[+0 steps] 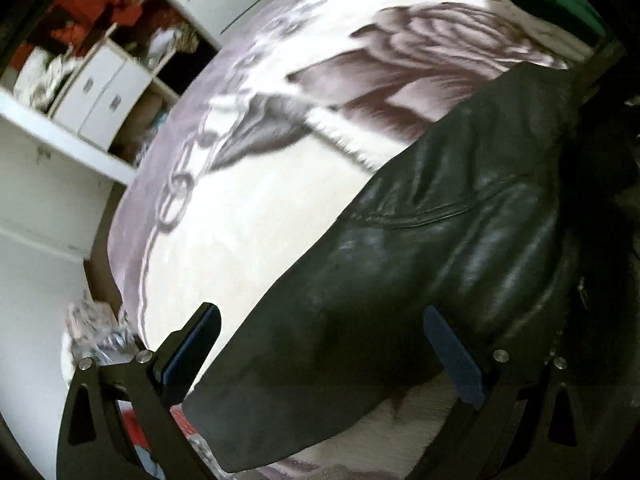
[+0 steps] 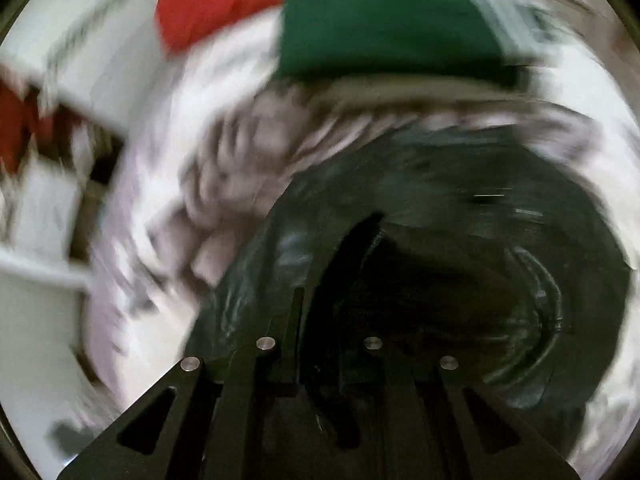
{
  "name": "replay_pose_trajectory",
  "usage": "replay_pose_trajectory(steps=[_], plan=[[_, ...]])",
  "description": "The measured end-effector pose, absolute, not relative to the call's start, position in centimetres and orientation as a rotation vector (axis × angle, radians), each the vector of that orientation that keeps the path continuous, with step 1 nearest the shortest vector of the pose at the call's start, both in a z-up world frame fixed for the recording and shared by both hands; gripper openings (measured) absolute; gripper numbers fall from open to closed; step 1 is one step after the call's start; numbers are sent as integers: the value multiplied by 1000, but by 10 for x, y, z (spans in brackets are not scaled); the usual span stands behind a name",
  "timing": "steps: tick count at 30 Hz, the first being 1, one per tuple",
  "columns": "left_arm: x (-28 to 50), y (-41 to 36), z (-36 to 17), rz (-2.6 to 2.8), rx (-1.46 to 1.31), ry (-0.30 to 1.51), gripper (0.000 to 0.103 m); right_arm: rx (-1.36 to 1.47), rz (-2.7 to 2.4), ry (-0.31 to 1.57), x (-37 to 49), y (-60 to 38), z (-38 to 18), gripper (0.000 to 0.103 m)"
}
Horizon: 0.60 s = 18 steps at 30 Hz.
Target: Fold large clothes
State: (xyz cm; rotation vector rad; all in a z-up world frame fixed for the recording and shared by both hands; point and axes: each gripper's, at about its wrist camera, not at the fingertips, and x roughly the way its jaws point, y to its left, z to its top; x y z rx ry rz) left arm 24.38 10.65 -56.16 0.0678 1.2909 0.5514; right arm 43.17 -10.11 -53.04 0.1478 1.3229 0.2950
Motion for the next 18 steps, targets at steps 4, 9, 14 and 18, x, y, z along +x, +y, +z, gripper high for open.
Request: replay_pose_trajectory(steps=[4, 9, 14, 18], plan=[[238, 117, -565, 539, 50, 1286, 103, -34, 297, 1419, 432, -30, -602, 15], [233, 115, -568, 531, 16, 1317, 103, 332, 448, 1482, 417, -80, -587, 61], [231, 105, -563, 538, -14, 1336, 103, 469, 191, 1395, 343, -219, -538, 64], [227, 90, -563, 550, 34, 1332, 103, 408, -139, 1459, 303, -316, -569, 65]])
